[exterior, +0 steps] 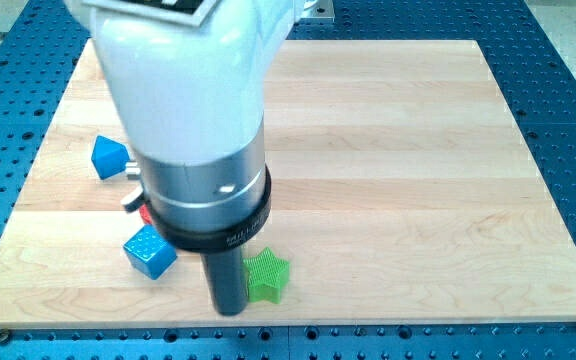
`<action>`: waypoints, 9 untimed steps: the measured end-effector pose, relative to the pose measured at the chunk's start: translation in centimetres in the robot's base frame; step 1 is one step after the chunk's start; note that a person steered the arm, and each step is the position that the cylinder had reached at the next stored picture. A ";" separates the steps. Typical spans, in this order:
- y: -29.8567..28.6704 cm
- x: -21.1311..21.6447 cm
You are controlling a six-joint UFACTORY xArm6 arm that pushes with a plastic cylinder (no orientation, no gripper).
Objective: Place the green blocks diagonally to the each other
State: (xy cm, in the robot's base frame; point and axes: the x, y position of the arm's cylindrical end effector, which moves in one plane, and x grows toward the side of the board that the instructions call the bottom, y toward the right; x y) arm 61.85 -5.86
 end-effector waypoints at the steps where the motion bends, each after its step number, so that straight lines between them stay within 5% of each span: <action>1: 3.7 -0.5; 2: 8.1 -3.5; 9: -1.7 -9.3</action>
State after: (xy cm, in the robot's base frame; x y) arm 52.55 -7.54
